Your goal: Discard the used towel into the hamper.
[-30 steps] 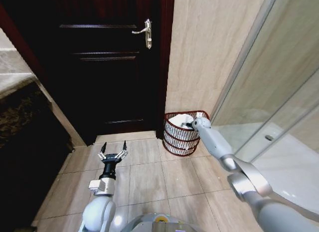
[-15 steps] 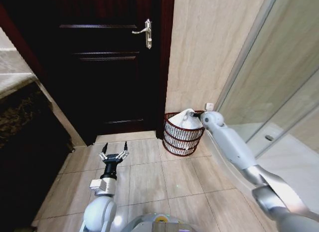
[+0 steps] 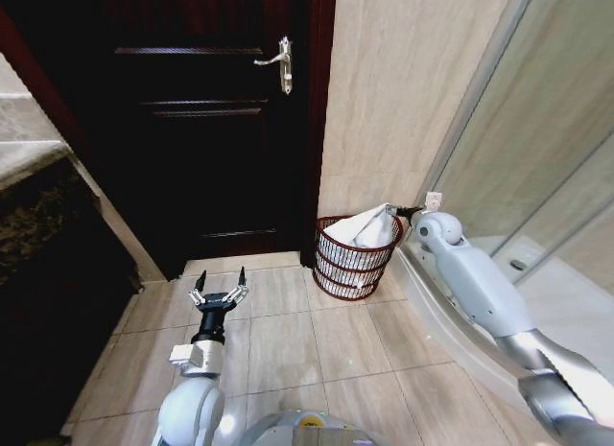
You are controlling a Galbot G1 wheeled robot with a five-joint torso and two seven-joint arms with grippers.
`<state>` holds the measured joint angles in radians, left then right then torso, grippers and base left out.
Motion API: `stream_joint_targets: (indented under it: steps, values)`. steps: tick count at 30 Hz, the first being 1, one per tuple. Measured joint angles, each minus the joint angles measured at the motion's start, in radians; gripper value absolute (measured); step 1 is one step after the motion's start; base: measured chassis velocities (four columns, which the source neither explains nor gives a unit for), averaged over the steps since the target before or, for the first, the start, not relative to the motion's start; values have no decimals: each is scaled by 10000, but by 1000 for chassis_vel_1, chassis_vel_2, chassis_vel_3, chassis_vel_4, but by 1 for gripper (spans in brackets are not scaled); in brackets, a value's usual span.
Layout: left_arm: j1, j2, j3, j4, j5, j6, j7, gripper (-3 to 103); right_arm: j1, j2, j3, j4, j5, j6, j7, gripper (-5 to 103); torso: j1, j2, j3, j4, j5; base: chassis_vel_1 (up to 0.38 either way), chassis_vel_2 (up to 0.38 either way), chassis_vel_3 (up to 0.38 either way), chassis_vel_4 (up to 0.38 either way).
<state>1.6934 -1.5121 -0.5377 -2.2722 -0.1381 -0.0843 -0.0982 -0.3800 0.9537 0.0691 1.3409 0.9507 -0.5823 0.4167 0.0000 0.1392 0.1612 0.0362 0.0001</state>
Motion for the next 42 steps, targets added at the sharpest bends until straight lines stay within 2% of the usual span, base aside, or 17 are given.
stream_joint_targets:
  steps: [4, 8, 11, 13, 14, 15, 18, 28, 31, 34, 35, 38, 42]
  values:
    - [-44, 61, 34, -17, 1, 68, -9, 100, -419, 41, 37, 173, 180, -96, -435, 100, 0, 0, 1, 1, 0, 0, 0, 0, 0]
    - [-215, 135, 35, 69, -19, 149, -19, 100, -807, 162, -85, 277, 144, -169, -1412, 100, -1, 1, -1, -9, -9, 0, 0, 0, 0]
    - [-279, 163, 38, 81, -31, 190, -23, 100, -727, 398, -239, -65, 8, -9, -1554, 100, 0, 0, 0, -7, 1, 0, 0, 0, 0]
    - [-349, 203, 47, 99, -43, 242, -27, 100, -509, 733, -418, -586, -211, 192, -1650, 100, 0, 0, 2, -3, 6, 0, 0, 0, 0]
    - [-423, 233, 59, 136, -50, 278, -30, 100, -259, 1056, -513, -1024, -459, 293, -1797, 100, 0, 0, 1, 3, -6, 0, 0, 0, 0]
    - [-423, 233, 59, 136, -50, 278, -30, 100, -259, 1056, -513, -1024, -459, 293, -1797, 100, 0, 0, 1, 3, -6, 0, 0, 0, 0]
    - [-573, 169, 75, 400, -58, 273, -34, 100, 432, 1794, -858, -1991, -992, 347, -2157, 100, 0, 0, 1, 1, -8, 0, 0, 0, 0]
    - [-606, 175, -12, 636, -85, 153, -29, 100, 1241, 2669, -1194, -3967, -1808, -252, -2052, 100, 0, 0, 1, 0, -1, 0, 0, 0, 0]
    - [-668, 235, -37, 549, -116, 250, -58, 100, 1480, 2932, -1072, -4998, -2116, -496, -2403, 100, 0, 0, 0, -2, 0, 0, 0, 0, 0]
    - [-707, 243, -39, 475, -130, 343, -97, 100, 1563, 3015, -1061, -5397, -2199, -340, -2539, 100, 0, 0, 0, -1, -3, 0, 0, 0, 0]
    - [-728, 253, -39, 444, -135, 379, -115, 100, 1562, 3013, -1068, -5437, -2222, -85, -2531, 100, 0, 0, 1, -2, 1, 0, 0, 0, 0]
    - [-778, 239, -13, 429, -136, 418, -133, 100, 1496, 2875, -1075, -5048, -2174, 86, -2344, 100, 0, 0, 2, 1, 2, 0, 0, 0, 0]
    - [-801, 188, 100, 406, -119, 431, -147, 100, 1263, 2329, -1157, -3527, -1790, -189, -1689, 100, 0, 0, 2, -2, 0, 0, 0, 0, 0]
